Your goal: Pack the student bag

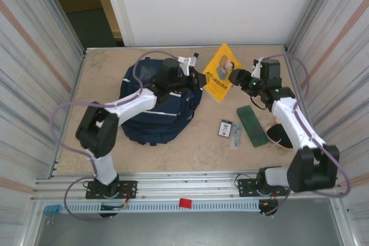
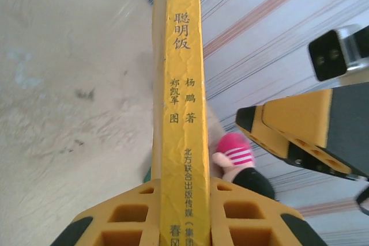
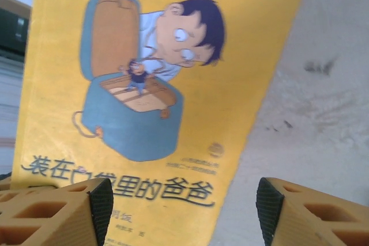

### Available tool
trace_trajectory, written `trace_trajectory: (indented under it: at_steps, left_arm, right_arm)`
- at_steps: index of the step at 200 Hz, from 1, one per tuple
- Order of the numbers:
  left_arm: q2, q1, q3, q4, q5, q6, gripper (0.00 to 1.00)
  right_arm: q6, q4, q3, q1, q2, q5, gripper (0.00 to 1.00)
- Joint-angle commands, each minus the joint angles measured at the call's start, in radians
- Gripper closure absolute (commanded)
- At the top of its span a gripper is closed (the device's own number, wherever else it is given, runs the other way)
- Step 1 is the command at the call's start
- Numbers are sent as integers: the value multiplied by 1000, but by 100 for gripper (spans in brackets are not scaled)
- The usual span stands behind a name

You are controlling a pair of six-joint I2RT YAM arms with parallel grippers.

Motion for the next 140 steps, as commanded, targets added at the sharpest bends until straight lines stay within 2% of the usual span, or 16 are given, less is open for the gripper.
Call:
trace_trajectory:
  at_steps: [1, 24, 35, 64, 100, 140]
  left_arm:
    - [-164, -1, -69, 205, -13, 35, 100]
    - [-277, -1, -141, 248, -36, 6, 100]
    - [-321, 1, -185, 293, -54, -33, 100]
    - [-387, 3, -245, 375, -56, -137, 100]
    - [-421, 1, -275, 446, -36, -227, 100]
    - [-444, -1, -275, 479, 12, -241, 100]
  right_arm:
    - [-5, 107, -83, 5, -133, 0, 29]
    - [58, 279, -210, 6, -271, -44, 23]
    - [116, 366, -266, 10, -344, -69, 15]
    - [256, 526, -350, 54, -400, -107, 0]
    - [303, 668, -321, 148, -331, -209, 1]
    - [438, 909, -324, 160, -213, -253, 1]
